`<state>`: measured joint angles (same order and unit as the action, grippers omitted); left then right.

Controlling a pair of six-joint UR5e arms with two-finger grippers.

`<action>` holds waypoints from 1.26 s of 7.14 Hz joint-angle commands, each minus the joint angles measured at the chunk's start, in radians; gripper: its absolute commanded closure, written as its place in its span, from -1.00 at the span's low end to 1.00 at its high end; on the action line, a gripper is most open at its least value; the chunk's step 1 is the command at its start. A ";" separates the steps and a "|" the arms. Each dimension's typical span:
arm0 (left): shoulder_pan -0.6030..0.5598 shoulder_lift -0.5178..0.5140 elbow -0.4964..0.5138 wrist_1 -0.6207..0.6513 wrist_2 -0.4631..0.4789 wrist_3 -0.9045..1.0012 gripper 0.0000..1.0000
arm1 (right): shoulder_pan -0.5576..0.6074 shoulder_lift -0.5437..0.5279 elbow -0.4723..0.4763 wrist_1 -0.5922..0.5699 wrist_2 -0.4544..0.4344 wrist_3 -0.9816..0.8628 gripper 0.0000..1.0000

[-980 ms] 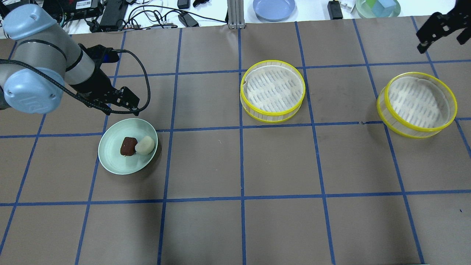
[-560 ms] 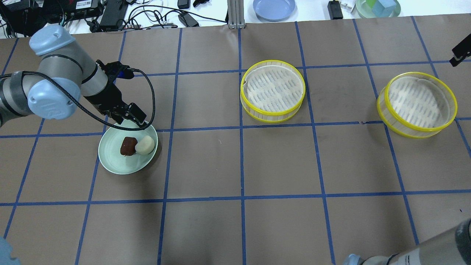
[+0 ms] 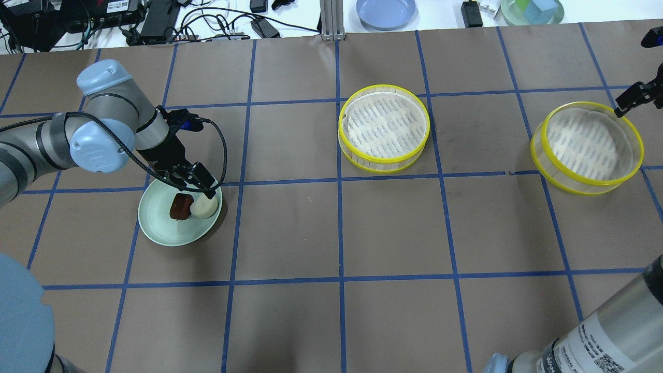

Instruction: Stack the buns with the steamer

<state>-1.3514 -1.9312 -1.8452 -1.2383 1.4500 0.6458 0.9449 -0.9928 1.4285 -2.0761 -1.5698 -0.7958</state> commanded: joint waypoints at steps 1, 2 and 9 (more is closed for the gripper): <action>0.000 -0.029 0.000 -0.004 -0.008 -0.005 -0.46 | -0.006 0.043 0.001 -0.024 -0.007 -0.002 -0.98; 0.000 -0.029 0.000 -0.009 -0.002 -0.005 -0.18 | -0.009 0.048 0.006 -0.004 -0.033 0.006 -0.81; -0.018 0.030 0.151 -0.093 -0.145 -0.344 1.00 | -0.025 0.046 0.044 0.008 -0.055 0.009 0.49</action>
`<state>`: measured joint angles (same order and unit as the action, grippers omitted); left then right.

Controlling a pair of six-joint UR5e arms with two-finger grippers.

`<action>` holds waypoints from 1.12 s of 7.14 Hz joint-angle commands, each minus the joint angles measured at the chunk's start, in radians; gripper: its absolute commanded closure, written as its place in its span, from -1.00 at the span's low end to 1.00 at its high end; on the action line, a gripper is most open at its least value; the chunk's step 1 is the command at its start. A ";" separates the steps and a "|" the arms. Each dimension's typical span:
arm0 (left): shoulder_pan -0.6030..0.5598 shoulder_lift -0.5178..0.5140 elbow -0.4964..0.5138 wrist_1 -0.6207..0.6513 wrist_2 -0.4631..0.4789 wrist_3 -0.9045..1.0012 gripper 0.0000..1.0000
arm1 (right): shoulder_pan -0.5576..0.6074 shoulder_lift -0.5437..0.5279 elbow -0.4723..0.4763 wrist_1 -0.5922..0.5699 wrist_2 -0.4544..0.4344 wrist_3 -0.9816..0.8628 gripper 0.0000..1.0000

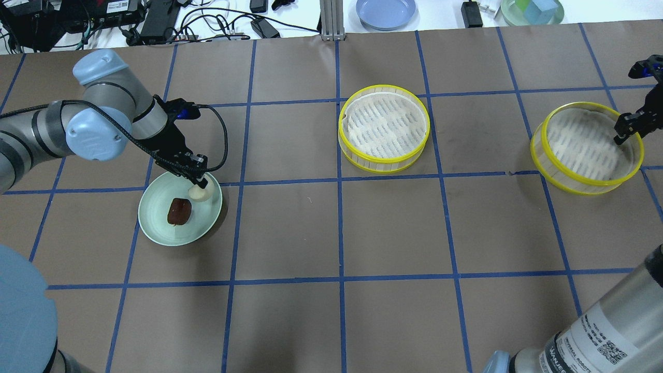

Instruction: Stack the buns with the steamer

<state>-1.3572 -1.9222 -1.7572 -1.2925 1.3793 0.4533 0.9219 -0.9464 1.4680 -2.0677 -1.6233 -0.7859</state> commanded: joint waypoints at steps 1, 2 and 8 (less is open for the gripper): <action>-0.028 0.040 0.106 -0.044 -0.197 -0.317 1.00 | -0.002 0.000 0.005 0.000 -0.003 -0.001 0.74; -0.060 0.046 0.119 -0.031 -0.276 -0.417 1.00 | -0.002 0.000 0.005 0.000 -0.003 0.002 0.94; -0.272 -0.163 0.108 0.462 -0.631 -0.884 1.00 | 0.008 -0.049 -0.009 -0.009 0.014 0.077 1.00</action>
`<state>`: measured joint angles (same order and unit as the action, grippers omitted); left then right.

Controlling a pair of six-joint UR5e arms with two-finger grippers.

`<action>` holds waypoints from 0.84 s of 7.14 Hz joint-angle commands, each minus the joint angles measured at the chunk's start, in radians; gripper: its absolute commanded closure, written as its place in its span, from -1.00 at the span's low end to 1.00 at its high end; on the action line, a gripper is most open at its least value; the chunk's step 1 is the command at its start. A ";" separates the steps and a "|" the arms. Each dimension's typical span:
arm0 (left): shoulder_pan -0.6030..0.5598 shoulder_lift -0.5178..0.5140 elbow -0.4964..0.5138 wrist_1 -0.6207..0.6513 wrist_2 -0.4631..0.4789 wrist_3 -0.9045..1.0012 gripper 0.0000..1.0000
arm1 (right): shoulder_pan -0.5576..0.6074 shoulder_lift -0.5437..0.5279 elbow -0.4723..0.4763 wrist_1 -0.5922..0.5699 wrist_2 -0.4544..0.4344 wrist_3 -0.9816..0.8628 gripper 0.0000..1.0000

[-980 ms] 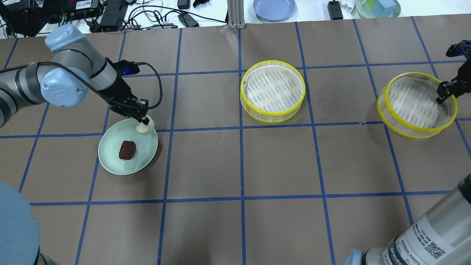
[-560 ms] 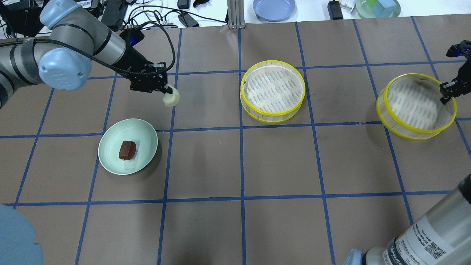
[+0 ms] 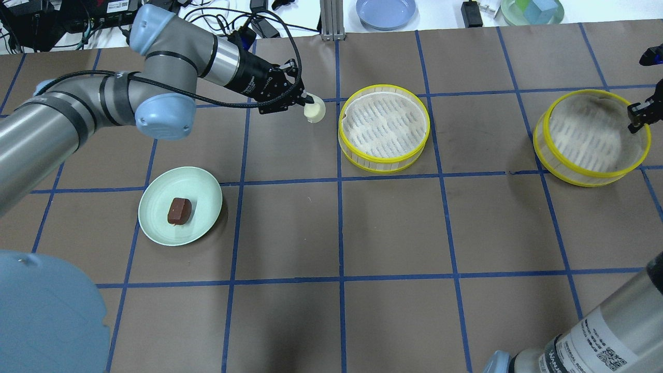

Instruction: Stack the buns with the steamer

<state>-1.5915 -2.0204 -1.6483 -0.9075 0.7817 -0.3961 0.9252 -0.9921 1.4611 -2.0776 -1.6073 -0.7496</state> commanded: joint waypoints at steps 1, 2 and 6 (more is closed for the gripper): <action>-0.053 -0.121 0.007 0.150 -0.050 -0.112 1.00 | 0.007 -0.016 -0.002 0.002 0.000 0.045 1.00; -0.059 -0.158 0.012 0.176 -0.108 -0.174 1.00 | 0.012 -0.037 -0.001 0.013 0.000 0.061 1.00; -0.065 -0.248 0.104 0.177 -0.130 -0.395 0.23 | 0.037 -0.071 0.013 0.014 -0.002 0.082 1.00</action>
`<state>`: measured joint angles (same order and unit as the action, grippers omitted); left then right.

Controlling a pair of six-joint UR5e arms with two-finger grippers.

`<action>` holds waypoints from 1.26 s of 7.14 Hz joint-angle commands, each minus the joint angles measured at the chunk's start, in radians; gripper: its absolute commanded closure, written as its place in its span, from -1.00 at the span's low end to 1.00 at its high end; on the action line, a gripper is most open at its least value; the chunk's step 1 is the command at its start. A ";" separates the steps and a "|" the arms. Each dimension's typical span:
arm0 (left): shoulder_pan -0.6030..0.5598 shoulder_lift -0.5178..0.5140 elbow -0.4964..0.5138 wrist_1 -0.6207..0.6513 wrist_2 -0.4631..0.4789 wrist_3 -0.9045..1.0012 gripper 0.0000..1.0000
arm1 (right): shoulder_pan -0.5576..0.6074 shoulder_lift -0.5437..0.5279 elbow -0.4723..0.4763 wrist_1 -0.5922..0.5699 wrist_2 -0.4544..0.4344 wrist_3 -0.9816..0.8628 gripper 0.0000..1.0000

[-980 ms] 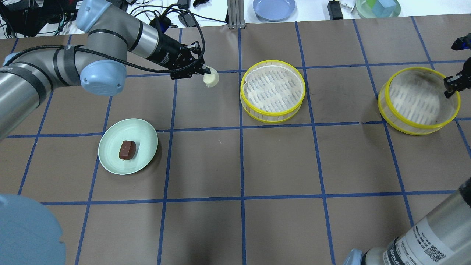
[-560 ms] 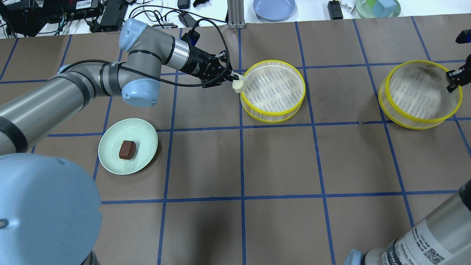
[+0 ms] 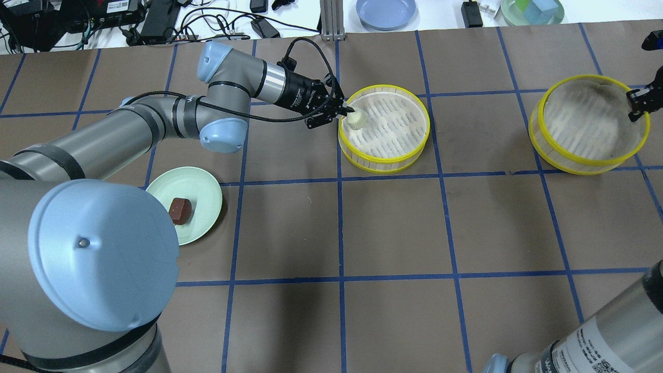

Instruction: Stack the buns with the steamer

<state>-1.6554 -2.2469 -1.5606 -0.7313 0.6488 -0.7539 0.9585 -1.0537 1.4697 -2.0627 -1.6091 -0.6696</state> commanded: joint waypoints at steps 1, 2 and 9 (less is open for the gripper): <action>-0.001 -0.029 0.016 0.001 0.005 -0.039 -0.34 | 0.003 -0.009 0.004 0.001 0.000 0.002 1.00; -0.001 -0.026 0.017 0.001 0.014 -0.063 -0.66 | 0.005 -0.011 0.006 0.001 0.000 0.005 1.00; 0.070 0.186 0.089 -0.249 0.313 0.152 -0.97 | 0.233 -0.199 0.088 0.099 0.032 0.351 1.00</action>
<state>-1.6246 -2.1176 -1.4798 -0.8383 0.9106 -0.7604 1.1103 -1.2014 1.5174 -1.9651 -1.5756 -0.4446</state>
